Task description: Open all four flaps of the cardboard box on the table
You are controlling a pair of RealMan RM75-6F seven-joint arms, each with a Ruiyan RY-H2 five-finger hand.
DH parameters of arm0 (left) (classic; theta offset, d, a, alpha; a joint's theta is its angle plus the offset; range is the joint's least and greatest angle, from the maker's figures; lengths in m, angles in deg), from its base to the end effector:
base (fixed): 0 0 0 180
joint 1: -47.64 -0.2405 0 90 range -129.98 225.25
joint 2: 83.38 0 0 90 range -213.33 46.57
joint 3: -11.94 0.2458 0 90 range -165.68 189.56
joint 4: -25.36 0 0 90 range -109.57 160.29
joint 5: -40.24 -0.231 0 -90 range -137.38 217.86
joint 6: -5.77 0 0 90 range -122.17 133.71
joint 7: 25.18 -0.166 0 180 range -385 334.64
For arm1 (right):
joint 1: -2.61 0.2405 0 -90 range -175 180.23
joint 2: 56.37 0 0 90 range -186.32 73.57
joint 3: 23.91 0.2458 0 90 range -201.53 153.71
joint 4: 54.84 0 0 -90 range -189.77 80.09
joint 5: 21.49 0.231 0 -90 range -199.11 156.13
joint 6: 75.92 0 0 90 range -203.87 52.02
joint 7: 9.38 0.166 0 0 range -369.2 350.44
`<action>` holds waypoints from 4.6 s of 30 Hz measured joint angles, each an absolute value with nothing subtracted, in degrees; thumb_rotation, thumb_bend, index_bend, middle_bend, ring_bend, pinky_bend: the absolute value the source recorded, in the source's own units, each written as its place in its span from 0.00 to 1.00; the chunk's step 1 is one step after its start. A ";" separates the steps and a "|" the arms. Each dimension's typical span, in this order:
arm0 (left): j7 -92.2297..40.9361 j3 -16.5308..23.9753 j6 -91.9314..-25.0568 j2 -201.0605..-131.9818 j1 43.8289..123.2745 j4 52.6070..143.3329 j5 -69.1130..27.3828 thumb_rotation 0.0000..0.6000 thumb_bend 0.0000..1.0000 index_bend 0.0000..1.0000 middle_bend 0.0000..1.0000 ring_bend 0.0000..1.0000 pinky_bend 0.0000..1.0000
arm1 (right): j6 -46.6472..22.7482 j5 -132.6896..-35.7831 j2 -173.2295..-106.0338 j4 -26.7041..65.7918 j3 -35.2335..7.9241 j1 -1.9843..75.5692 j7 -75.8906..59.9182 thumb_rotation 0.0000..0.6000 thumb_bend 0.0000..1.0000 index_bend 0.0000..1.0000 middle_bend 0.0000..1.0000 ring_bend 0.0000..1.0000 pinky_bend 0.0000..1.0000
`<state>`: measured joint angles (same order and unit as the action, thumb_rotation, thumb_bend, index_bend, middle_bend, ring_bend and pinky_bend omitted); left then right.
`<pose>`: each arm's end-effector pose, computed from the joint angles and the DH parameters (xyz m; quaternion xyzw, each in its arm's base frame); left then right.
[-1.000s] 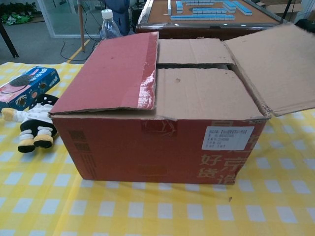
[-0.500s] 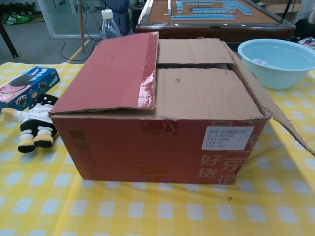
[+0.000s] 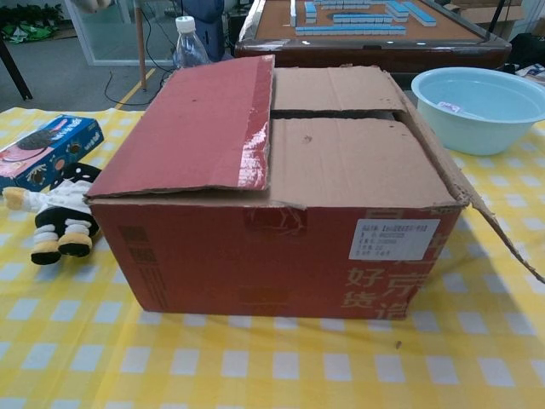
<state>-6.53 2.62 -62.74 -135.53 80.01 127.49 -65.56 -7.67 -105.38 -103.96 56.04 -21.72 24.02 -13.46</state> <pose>-0.1220 0.3040 0.1321 -0.7693 -0.2635 -0.5094 0.2818 -0.2195 -0.2621 0.1447 0.7115 -0.3673 0.3559 0.4820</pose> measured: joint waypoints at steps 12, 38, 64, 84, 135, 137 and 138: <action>-11.78 0.32 -48.13 -140.13 94.32 129.43 -67.09 0.13 0.44 0.34 0.23 0.07 0.00 | -6.45 -104.82 -103.36 55.94 -20.12 23.32 -12.54 1.00 0.85 0.30 0.29 0.17 0.17; -42.52 -2.80 -32.37 -149.08 107.11 132.36 -42.16 0.14 0.44 0.40 0.28 0.06 0.00 | -5.66 -104.64 -102.66 53.37 -18.56 21.84 -7.11 1.00 0.85 0.30 0.29 0.17 0.18; -61.63 2.22 -35.05 -149.82 110.84 132.93 -30.82 0.14 0.44 0.51 0.42 0.11 0.00 | -5.45 -104.89 -103.48 51.19 -18.07 21.09 -4.19 1.00 0.85 0.30 0.28 0.17 0.18; -65.45 2.37 -37.63 -137.47 112.94 144.81 -19.20 0.14 0.44 0.54 0.44 0.12 0.00 | -4.46 -104.55 -102.84 51.39 -16.58 20.96 -3.54 1.00 0.85 0.30 0.28 0.17 0.18; -62.30 4.83 -43.57 -119.41 102.17 145.93 -19.24 0.14 0.44 0.46 0.43 0.12 0.00 | -6.43 -104.65 -103.77 50.40 -14.90 23.27 -2.14 1.00 0.85 0.30 0.28 0.17 0.18; -61.74 4.66 -45.14 -120.38 101.37 146.00 -18.03 0.14 0.44 0.43 0.41 0.12 0.00 | -6.79 -104.88 -103.71 50.66 -14.99 23.46 -2.28 1.00 0.85 0.30 0.28 0.17 0.18; -61.17 4.57 -45.56 -120.74 101.06 146.02 -17.55 0.14 0.44 0.41 0.40 0.12 0.00 | -7.11 -105.08 -103.69 50.85 -15.03 23.68 -2.37 1.00 0.85 0.30 0.28 0.17 0.18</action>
